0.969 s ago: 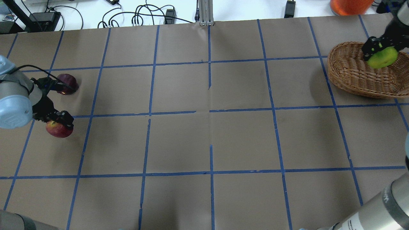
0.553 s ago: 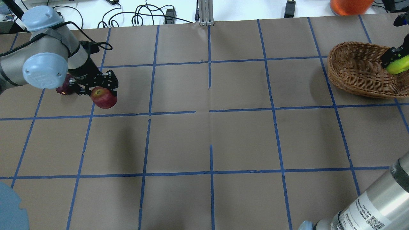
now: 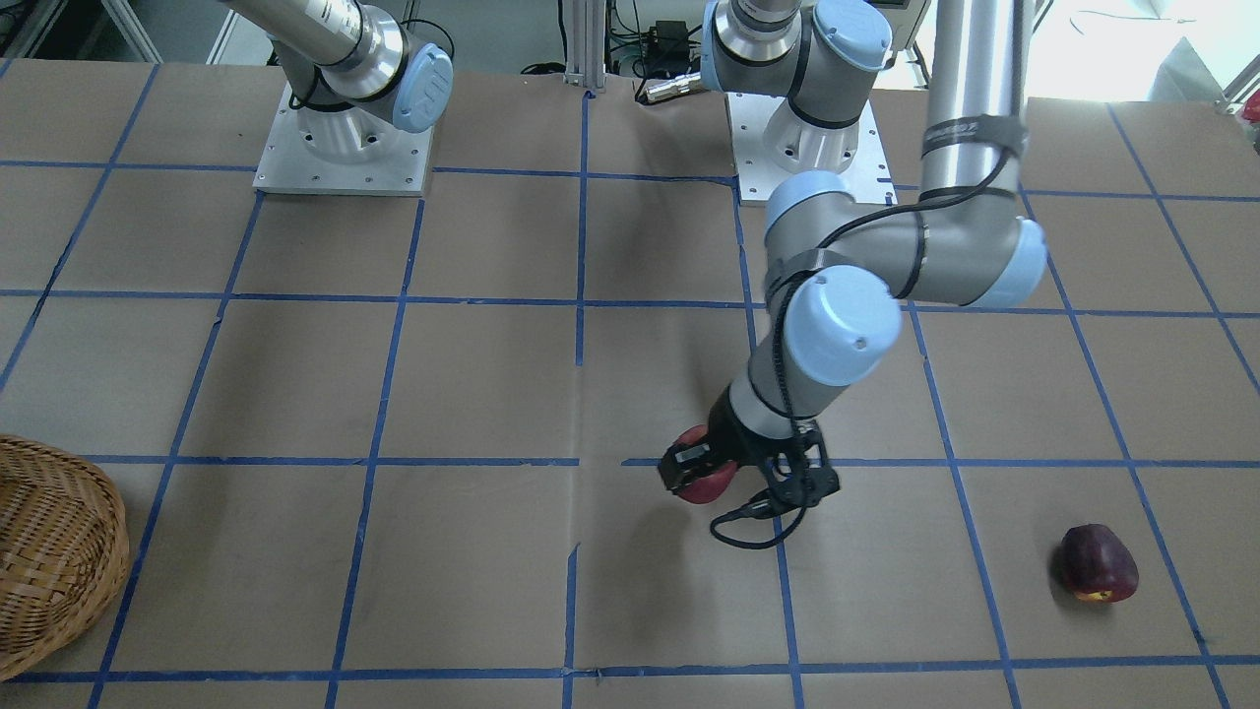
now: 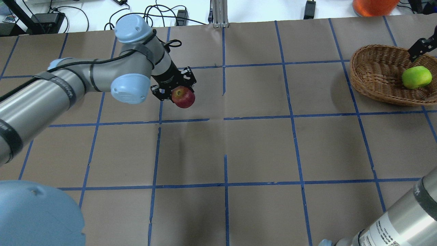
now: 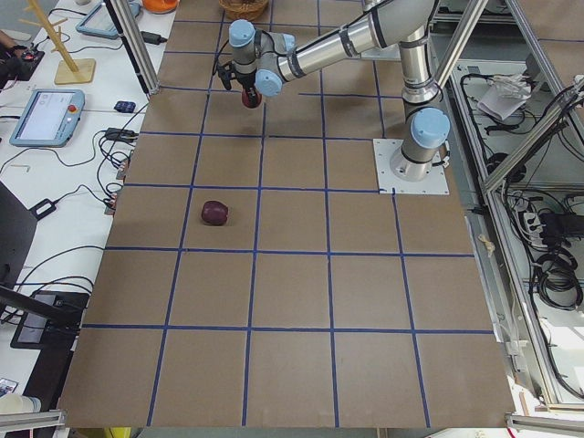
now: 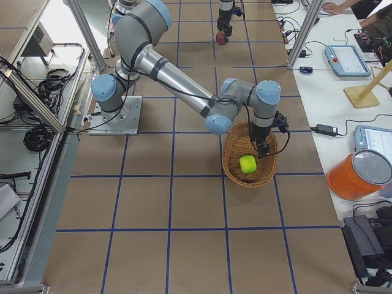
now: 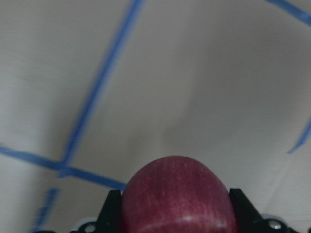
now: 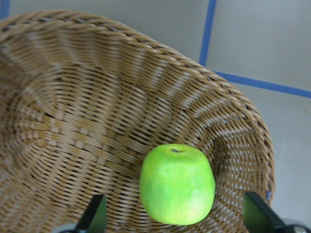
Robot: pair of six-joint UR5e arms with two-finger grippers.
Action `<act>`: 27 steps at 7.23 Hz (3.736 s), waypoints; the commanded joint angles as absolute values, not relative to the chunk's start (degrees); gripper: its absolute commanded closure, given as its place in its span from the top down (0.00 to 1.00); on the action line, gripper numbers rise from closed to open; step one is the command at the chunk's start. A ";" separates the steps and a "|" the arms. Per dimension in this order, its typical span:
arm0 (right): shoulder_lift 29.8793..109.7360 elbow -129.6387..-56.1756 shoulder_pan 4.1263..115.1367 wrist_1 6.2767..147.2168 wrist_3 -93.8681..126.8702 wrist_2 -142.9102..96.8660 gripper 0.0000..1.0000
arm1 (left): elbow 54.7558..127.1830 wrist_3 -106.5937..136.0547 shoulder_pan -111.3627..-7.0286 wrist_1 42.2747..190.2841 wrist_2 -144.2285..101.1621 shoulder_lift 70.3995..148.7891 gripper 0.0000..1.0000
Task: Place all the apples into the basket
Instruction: 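Carry the red apple centerward with the left gripper while the right releases the green apple, then set the red apple down at the center and open the left gripper, then reach the right gripper to the red apple while the left reaches the dark apple, then carry the red apple basketward with the right gripper while the left lifts the dark apple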
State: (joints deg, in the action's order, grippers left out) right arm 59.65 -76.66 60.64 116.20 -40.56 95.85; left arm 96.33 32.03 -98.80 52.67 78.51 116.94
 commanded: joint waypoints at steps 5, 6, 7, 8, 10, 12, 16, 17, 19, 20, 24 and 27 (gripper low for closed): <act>67.85 -77.69 75.93 100.83 -21.36 88.03 1.00 | 95.28 31.58 -101.73 61.56 77.69 118.23 1.00; 68.29 -79.09 77.94 100.11 -17.62 86.06 1.00 | 94.23 27.72 -97.25 65.44 77.70 115.25 1.00; 68.81 -81.10 82.48 100.72 -10.79 85.87 1.00 | 92.04 19.42 -92.25 69.92 79.09 113.14 1.00; 68.64 -82.43 88.27 102.72 -5.42 85.96 1.00 | 91.06 12.81 -87.50 71.35 81.02 111.90 1.00; 66.29 -86.72 98.82 111.13 10.38 85.96 1.00 | 90.27 -6.49 -78.10 69.71 88.90 112.31 1.00; 61.54 -90.52 107.19 124.85 21.74 86.92 1.00 | 83.71 -19.45 -72.70 68.29 90.35 115.91 1.00; 56.96 -90.79 111.53 129.37 29.60 86.05 1.00 | 76.91 -37.87 -64.17 63.19 90.79 125.14 1.00; 56.00 -91.23 112.14 129.11 29.71 86.57 1.00 | 76.21 -37.88 -63.20 62.67 92.01 127.51 1.00; 53.97 -91.06 115.48 129.37 28.92 90.75 0.87 | 75.67 -38.14 -63.19 62.84 95.18 130.51 1.00; 54.40 -91.05 115.49 129.20 28.57 93.14 0.30 | 75.85 -37.97 -63.19 62.93 95.01 131.74 1.00; 65.71 -85.55 96.94 116.42 6.16 87.32 0.14 | 75.59 -38.06 -63.02 63.28 94.57 132.98 0.73; 65.84 -78.85 73.55 109.94 -20.31 88.15 0.11 | 76.63 -31.60 -65.03 75.09 92.57 126.68 0.28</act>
State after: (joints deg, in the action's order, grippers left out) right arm 66.07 -80.71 82.73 110.56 -9.99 87.58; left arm 75.95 -35.84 -64.02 69.34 94.12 129.75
